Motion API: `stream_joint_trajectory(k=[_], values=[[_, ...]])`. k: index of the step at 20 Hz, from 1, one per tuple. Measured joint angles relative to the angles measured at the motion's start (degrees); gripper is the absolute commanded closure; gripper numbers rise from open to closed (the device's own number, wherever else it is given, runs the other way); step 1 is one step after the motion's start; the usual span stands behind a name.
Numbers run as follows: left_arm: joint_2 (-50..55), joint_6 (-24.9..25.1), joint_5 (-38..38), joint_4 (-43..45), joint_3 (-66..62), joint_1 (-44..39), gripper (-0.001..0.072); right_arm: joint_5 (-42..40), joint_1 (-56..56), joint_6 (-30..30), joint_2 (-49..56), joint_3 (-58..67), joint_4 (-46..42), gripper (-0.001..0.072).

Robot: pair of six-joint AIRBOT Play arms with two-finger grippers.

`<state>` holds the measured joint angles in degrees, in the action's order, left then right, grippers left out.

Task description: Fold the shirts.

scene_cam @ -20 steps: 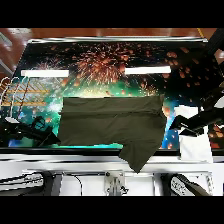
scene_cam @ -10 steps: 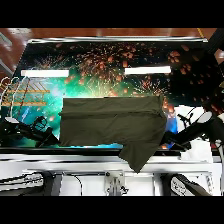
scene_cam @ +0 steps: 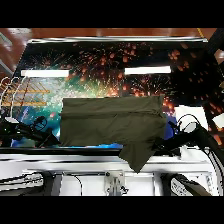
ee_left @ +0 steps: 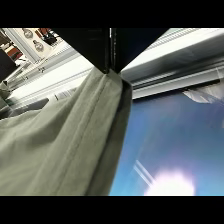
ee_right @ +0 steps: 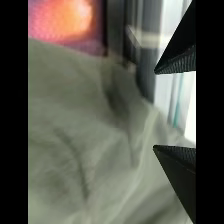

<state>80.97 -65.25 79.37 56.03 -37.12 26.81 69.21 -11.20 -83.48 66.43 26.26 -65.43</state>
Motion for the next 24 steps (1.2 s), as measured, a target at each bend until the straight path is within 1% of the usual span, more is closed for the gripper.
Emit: stream_joint_trajectory(k=[1, 2, 4, 5, 7, 10, 12, 14, 16, 18, 24], values=[[0.0, 0.13, 0.09, 0.02, 0.0, 0.0, 0.0675, -0.92, 0.11, -0.44, 0.0, -0.2, 1.14, 0.0176], [0.0, 0.15, 0.11, 0.0, 0.0, 0.0, 0.0675, -2.21, 0.15, -0.79, 0.0, -0.33, 1.95, 0.037], [0.0, 0.24, 0.15, 0.02, -0.11, 0.0, 0.0675, -4.76, 0.24, -1.2, 0.09, -0.52, 1.92, 0.0614], [0.0, 0.35, 0.17, 0.02, -0.28, 0.0, 0.0675, -5.14, 0.22, -1.4, 0.09, -0.59, 2.21, 0.0636], [-0.07, 0.85, 0.13, -0.13, -1.16, 0.02, 0.0675, -4.59, 0.28, -0.44, -0.17, -0.42, 3.15, 0.0636], [-1.16, 4.09, 0.85, -2.86, -3.96, 0.0, 0.0676, -2.05, 0.28, 1.6, -2.25, 1.68, 5.03, 0.0637], [-2.16, 5.53, 1.31, -5.31, -6.88, -0.02, 0.0676, -1.14, 0.28, 1.4, -4.24, 4.66, 6.49, 0.0637], [-2.69, 5.88, 1.53, -6.99, -10.14, -0.04, 0.0676, -0.7, 0.31, -0.33, -5.29, 8.44, 8.37, 0.0637], [-2.91, 5.16, 0.66, -8.04, -13.35, -0.04, 0.0676, -1.25, 0.35, -1.9, -5.31, 12.35, 9.73, 0.0637], [-2.54, 3.3, -0.61, -8.63, -16.74, -0.04, 0.0676, -2.84, 0.37, -3.45, -4.2, 16.39, 10.56, 0.0637], [2.25, -1.16, -3.45, -11.65, -26.6, -2.12, 0.0676, -6.67, 0.39, -5.77, 5.79, 31.95, 14.6, 0.0637]])
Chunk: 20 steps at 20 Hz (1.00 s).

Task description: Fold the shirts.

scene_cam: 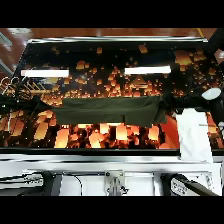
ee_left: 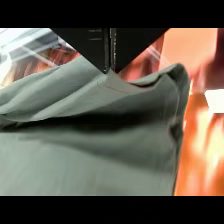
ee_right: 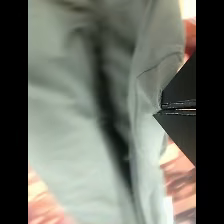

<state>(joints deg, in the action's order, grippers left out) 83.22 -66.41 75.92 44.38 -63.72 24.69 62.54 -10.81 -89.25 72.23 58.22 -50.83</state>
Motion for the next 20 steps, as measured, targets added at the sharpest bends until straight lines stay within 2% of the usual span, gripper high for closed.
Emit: stream_joint_trajectory(k=[6, 10, 15, 19, 20], values=[[7.3, -3.87, -5.75, -1.31, -6.69, -5.97, 0.0675, -4.66, 1.2, -1.53, 9.33, 8.44, 0.28, 0.0637], [10.8, -5.77, -7.8, -0.94, -7.93, -7.08, 0.0676, -11.87, 4.68, -1.53, 14.23, 9.57, -1.81, 0.0637], [12.13, -6.95, -9.62, -0.13, -8.33, -7.32, 0.0677, -16.52, 7.72, -2.23, 17.22, 9.94, -10.19, 0.0637], [12.28, -10.34, -9.88, 3.28, -8.39, -7.48, 0.0659, -18.62, 7.87, -4.81, 17.07, 10.05, -16.48, 0.0636], [12.28, -11.04, -9.86, 3.91, -8.39, -7.5, 0.0619, -19.02, 7.8, -5.35, 17.0, 10.05, -17.18, 0.0571]])
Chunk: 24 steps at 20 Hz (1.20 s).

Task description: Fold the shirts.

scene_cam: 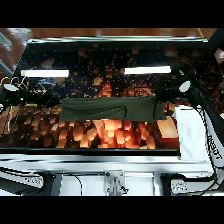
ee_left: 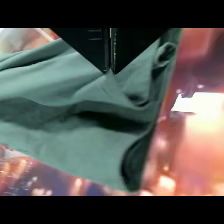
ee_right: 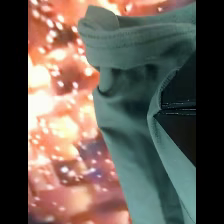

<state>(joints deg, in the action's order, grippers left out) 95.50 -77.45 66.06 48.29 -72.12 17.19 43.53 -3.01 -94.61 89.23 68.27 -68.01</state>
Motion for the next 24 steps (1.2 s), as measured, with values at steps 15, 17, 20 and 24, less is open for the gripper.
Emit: stream_joint_trajectory(k=[15, 17, 20, 24], values=[[-1.2, -1.7, 8.37, -0.31, -12.13, -0.04, 0.0311, 16.61, -4.0, 8.76, 2.91, 1.88, -4.81, 0.0026], [-1.92, -1.7, 9.57, -0.31, -12.92, -0.07, 0.0311, 17.09, -4.2, 9.07, 4.61, 1.88, -4.11, 0.0026], [-2.99, -1.73, 11.21, -0.31, -13.46, -0.07, 0.0311, 16.61, -4.31, 9.38, 7.21, 1.95, -1.27, 0.0026], [-4.31, -1.7, 12.15, -0.33, -13.68, -0.07, 0.031, 16.68, -4.31, 11.37, 11.06, 2.1, 8.15, 0.0457]])
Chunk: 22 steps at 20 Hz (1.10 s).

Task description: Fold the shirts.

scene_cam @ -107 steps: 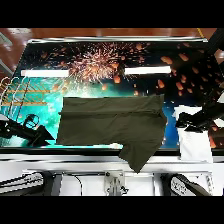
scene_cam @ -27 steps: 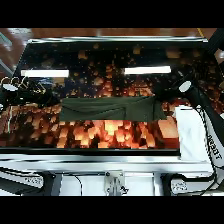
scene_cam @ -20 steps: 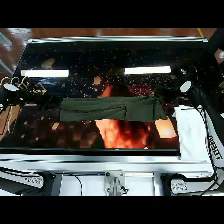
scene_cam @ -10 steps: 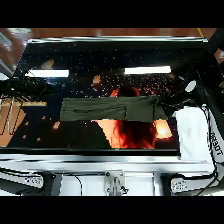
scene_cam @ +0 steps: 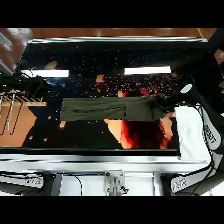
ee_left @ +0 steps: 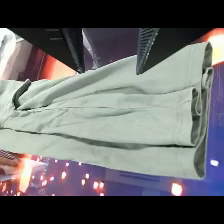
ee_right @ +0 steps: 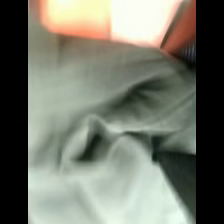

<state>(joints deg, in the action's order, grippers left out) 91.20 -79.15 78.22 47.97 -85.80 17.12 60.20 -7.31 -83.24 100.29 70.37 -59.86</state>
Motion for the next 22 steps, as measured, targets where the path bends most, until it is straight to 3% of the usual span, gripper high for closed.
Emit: stream_joint_trajectory(k=[1, 2, 4, 6, 8, 10, 14, 20, 21, 22], values=[[-0.24, -0.02, 0.02, 0.0, -0.02, 0.0, 0.0311, 0.9, -0.02, 0.85, 0.72, -0.11, 1.2, 0.0622], [-0.46, 0.0, 0.09, 0.0, -0.02, 0.0, 0.0311, 1.36, -0.09, 1.75, 0.94, -0.07, 2.29, 0.0636], [-0.72, 0.0, 0.39, -0.09, -0.02, -0.2, 0.0323, 1.84, 0.0, 3.61, 0.5, 0.28, 4.31, 0.0636], [-0.9, 0.0, 0.33, -0.31, -0.02, -1.01, 0.0487, 2.89, -0.04, 5.09, -2.19, 1.27, 6.05, 0.0636], [-0.87, 0.07, -0.24, -0.42, -0.02, -2.75, 0.0524, 3.91, -0.04, 5.84, -5.73, 1.97, 7.41, 0.0637], [-0.72, 0.5, -1.03, -0.61, 0.22, -5.97, 0.0607, 5.35, -0.02, 5.86, -10.03, 2.45, 9.07, 0.0636], [0.59, 0.87, -5.22, -1.2, 1.57, -16.83, 0.0607, 9.86, -0.13, 3.54, -18.58, 2.78, 9.6, 0.0637], [6.51, 0.96, -16.44, -10.64, 2.32, -37.51, 0.0617, 16.92, -0.13, -1.4, -30.34, 2.86, 9.79, 0.0636], [7.72, 0.98, -18.29, -12.15, 2.34, -40.24, 0.0675, 17.94, -0.13, -2.03, -32.17, 2.86, 9.73, 0.0636], [9.07, 1.01, -20.46, -13.86, 2.36, -42.73, 0.0674, 18.88, -0.13, -2.86, -33.73, 2.86, 9.73, 0.0636]])
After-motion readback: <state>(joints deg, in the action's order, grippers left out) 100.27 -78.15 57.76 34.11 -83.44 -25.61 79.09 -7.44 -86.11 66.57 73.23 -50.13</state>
